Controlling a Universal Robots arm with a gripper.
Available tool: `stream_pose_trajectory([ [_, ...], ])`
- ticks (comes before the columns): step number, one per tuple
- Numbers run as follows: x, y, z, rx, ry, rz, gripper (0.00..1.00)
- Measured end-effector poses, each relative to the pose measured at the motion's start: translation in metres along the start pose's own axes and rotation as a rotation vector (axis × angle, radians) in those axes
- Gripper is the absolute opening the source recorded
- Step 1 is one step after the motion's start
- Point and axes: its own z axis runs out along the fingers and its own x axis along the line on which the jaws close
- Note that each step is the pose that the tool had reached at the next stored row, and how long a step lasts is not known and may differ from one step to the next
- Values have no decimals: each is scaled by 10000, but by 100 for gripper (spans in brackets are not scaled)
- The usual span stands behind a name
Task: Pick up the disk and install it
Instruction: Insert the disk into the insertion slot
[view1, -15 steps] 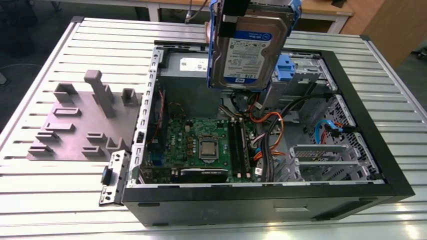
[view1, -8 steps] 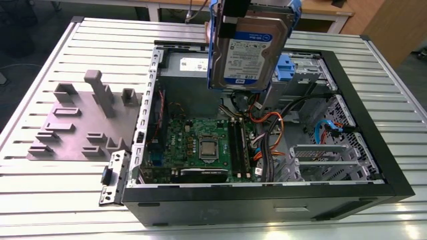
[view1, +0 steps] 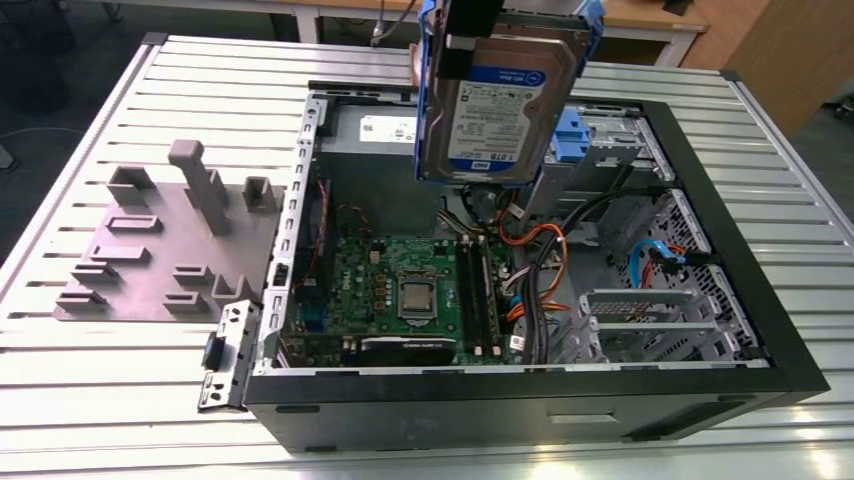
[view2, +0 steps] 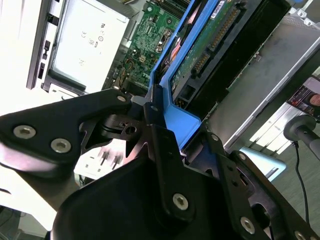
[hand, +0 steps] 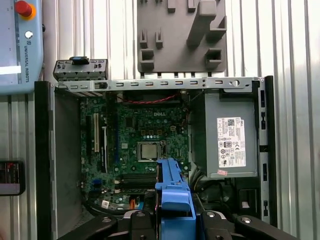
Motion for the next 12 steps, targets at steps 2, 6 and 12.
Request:
stream_pose_trajectory([
  [2,6,0,0,0,0,0,36],
  [6,18,-1,0,0,1,0,36],
  [12,47,-3,-1,-1,1,-1,36],
])
